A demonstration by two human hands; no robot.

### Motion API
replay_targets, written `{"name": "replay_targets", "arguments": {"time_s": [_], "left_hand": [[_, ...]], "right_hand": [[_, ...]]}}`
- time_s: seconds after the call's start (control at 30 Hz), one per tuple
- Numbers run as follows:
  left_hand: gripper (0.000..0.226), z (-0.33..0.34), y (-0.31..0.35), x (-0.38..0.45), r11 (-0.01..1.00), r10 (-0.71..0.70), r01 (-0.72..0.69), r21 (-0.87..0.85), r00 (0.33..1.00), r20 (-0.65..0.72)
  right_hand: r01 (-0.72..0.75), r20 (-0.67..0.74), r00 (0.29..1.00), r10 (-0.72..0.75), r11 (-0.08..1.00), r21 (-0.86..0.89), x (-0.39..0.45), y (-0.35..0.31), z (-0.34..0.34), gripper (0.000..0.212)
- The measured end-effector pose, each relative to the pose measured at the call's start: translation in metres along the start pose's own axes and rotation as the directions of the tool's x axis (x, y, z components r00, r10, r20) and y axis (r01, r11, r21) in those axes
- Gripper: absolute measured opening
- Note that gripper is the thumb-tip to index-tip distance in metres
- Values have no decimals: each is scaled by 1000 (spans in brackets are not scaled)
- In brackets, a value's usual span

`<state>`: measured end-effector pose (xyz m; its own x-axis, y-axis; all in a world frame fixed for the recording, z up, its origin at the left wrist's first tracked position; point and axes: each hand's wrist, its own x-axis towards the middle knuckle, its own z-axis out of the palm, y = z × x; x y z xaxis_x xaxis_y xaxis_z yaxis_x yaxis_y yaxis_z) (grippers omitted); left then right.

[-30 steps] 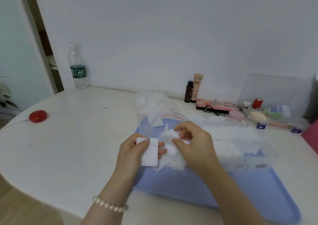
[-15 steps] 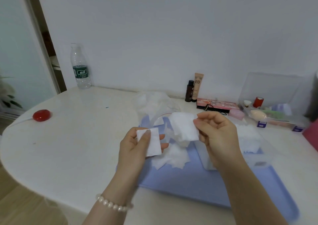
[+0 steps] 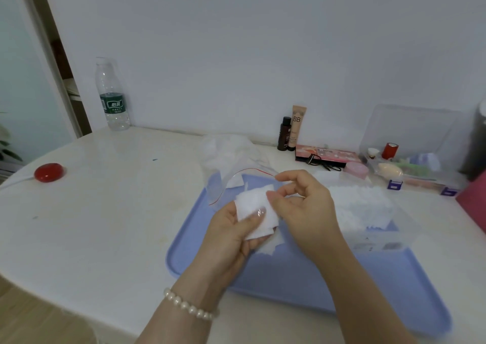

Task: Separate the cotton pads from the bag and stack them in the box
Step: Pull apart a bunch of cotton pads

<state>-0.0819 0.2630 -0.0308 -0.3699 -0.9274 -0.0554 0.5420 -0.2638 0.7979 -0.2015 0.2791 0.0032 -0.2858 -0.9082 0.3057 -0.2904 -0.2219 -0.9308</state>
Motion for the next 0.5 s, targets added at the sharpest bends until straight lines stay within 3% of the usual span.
{"name": "replay_targets", "arguments": {"time_s": [0.13, 0.23, 0.37, 0.5], "left_hand": [[38, -4, -2, -2, 998, -6, -2, 68, 994, 107], [50, -7, -3, -2, 998, -21, 11, 60, 984, 178], [59, -12, -2, -1, 998, -67, 62, 31, 970, 232], [51, -14, -2, -3, 995, -87, 98, -27, 958, 275]], "right_hand": [[-104, 34, 994, 104, 995, 6, 0, -2, -4, 40], [-130, 0, 991, 130, 989, 74, 1, -4, -8, 34], [-106, -10, 994, 108, 989, 106, 1, -5, -9, 30], [-68, -94, 992, 85, 983, 169, 2, -5, -11, 28]]}}
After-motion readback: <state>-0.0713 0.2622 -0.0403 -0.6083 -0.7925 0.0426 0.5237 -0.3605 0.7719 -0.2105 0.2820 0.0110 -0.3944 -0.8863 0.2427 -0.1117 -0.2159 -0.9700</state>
